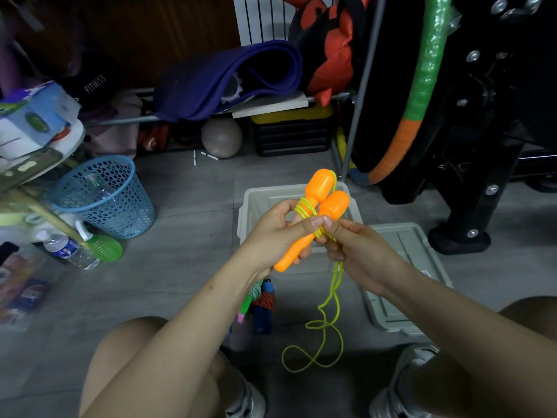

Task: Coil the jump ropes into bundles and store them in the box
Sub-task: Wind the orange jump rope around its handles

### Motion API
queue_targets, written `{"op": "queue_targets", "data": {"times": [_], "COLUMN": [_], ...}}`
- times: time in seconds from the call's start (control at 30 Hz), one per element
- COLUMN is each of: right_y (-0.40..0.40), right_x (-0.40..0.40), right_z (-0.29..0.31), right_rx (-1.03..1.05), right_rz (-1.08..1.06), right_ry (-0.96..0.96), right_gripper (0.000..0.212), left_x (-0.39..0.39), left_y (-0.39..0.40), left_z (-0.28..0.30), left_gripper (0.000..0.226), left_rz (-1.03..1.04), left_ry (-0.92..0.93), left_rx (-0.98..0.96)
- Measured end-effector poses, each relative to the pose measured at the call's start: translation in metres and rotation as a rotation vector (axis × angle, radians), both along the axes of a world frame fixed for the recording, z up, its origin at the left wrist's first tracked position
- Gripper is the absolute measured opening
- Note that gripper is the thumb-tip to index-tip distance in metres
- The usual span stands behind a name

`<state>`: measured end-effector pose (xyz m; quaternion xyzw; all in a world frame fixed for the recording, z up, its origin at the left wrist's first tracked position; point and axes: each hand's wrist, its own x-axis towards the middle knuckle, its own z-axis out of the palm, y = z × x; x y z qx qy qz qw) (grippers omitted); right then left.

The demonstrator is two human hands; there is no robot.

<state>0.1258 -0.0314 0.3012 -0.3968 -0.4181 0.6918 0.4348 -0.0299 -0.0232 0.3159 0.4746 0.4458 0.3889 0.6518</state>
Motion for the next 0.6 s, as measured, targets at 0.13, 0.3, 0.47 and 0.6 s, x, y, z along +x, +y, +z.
{"op": "queue_targets", "data": {"times": [0.13, 0.3, 0.47, 0.6], "right_y": [-0.001, -0.005, 0.0, -0.004], "right_x": [0.0, 0.004, 0.028, 0.028], "right_z": [0.004, 0.014, 0.04, 0.051], "right_rx": [0.006, 0.095, 0.46, 0.777], "right_rz": [-0.008, -0.058, 0.034, 0.09], "right_ry": [-0.109, -0.468, -1.09, -1.53], "right_gripper": [0.039, 0.03, 0.01, 0.024], "left_x": [-0.002, -0.003, -0.015, -0.008], "left_y": [0.0, 0.0, 0.008, 0.004], "left_z": [-0.004, -0.001, 0.005, 0.003], "left_gripper": [0.049, 0.034, 0.025, 0.029], "left_rz": [-0.004, 0.077, 0.066, -0.082], "left_ry": [0.027, -0.025, 0.159, 0.373], "left_rx": [0.023, -0.019, 0.061, 0.149]}}
